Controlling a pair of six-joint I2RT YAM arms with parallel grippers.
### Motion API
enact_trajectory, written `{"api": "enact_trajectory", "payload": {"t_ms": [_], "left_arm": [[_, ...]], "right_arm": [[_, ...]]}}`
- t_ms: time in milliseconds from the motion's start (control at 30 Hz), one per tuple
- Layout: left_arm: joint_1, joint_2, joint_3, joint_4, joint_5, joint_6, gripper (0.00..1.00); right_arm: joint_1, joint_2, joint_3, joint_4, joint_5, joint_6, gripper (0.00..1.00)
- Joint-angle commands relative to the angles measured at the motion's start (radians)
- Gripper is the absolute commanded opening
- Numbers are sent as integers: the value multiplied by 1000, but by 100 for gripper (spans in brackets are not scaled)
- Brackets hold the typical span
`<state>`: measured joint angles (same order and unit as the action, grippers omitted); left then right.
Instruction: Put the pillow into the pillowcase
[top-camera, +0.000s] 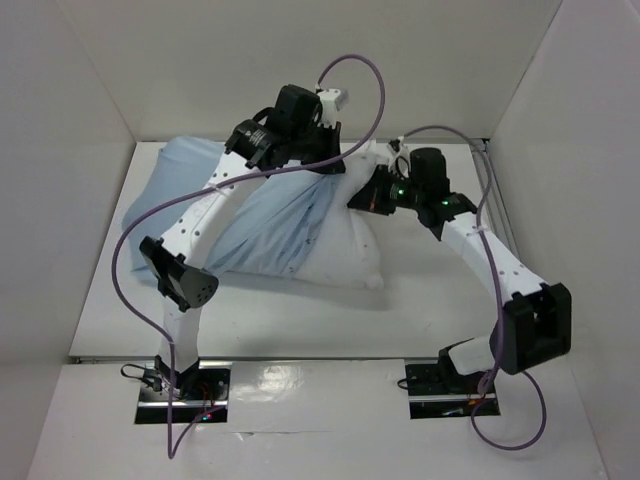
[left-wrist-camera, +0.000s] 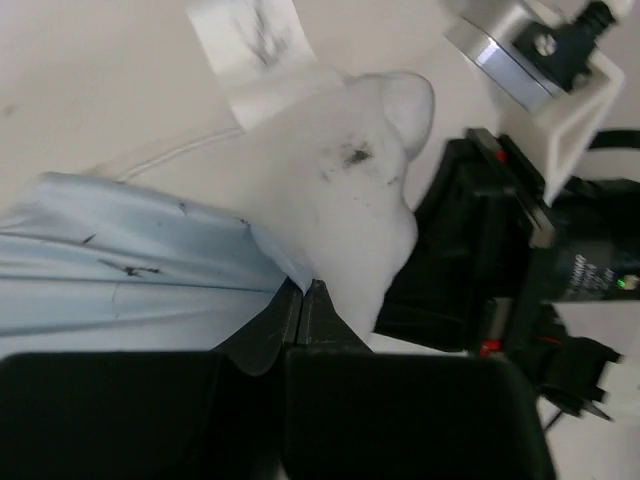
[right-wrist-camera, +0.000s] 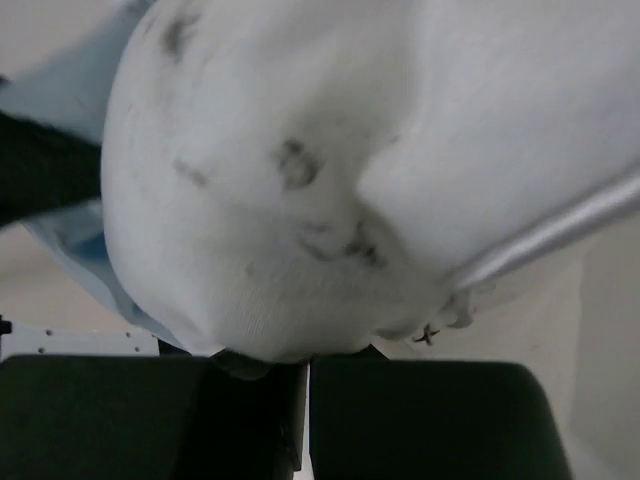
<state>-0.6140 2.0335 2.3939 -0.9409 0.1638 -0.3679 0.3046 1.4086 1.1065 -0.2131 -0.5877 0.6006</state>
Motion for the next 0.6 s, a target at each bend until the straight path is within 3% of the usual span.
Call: {"api": "enact_trajectory", "payload": {"t_ms": [0, 100, 233, 400, 467, 500, 533, 567], "left_arm": [[-118, -122, 56, 270, 348, -138, 0], [-130, -102, 56, 376, 416, -209, 0], [-139, -47, 22, 425, 436, -263, 0], [-118, -79, -108, 377, 258, -240, 1], [-118, -122, -154, 352, 191, -200, 22], [-118, -131, -166, 329, 171, -183, 40], [-118, -131, -167, 298, 157, -160, 66], [-118, -143, -157, 265, 111, -142, 73]], "right_arm": [[22, -123, 153, 0, 20, -33, 0], [43, -161, 29, 24, 45, -15, 0], [44, -100, -180, 194, 84, 47, 0], [-28, -112, -293, 218, 108, 56, 0], [-57, -137, -303, 198, 117, 38, 0], [-93, -146, -303, 161, 127, 27, 0], [-111, -146, -303, 152, 127, 27, 0], [-131, -146, -303, 152, 112, 27, 0]]}}
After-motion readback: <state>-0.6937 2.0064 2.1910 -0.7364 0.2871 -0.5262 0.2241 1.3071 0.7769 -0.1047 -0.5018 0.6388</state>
